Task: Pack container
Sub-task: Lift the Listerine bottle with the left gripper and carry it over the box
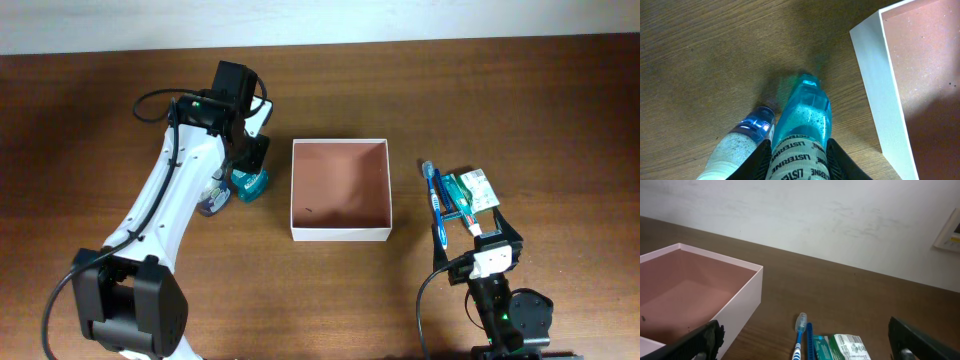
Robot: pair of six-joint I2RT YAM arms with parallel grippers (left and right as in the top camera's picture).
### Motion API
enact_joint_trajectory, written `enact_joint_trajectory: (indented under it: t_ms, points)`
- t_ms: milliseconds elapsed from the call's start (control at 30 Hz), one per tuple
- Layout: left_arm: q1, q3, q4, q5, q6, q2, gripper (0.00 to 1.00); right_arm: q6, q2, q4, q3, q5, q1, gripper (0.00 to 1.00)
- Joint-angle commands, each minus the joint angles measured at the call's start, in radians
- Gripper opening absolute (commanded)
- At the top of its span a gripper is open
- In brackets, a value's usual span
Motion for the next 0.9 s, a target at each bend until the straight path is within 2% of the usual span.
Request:
enact_joint_trajectory:
  t_ms: [0,167,533,667,867]
  points:
    - [0.002,0.018,-0.005,-0.022,-0.002,0.001,0.28,0.003,-0.010,-0.006,-0.005,0.006,-0.008,0.98]
    - [0.002,0.063,-0.016,-0.021,-0.003,-0.004,0.25,0.003,-0.010,-0.006,-0.005,0.006,-0.008,0.98]
    - [-0.006,0.246,-0.101,-0.013,-0.002,-0.063,0.25,0.003,-0.010,-0.006,-0.005,0.006,-0.008,0.98]
    - [-0.020,0.285,-0.101,-0.005,0.005,-0.095,0.19,0.003,-0.010,-0.006,-0.005,0.006,-0.008,0.98]
    - [-0.045,0.313,-0.093,0.144,0.097,-0.146,0.17,0.003,-0.010,-0.006,-0.005,0.006,-0.008,0.98]
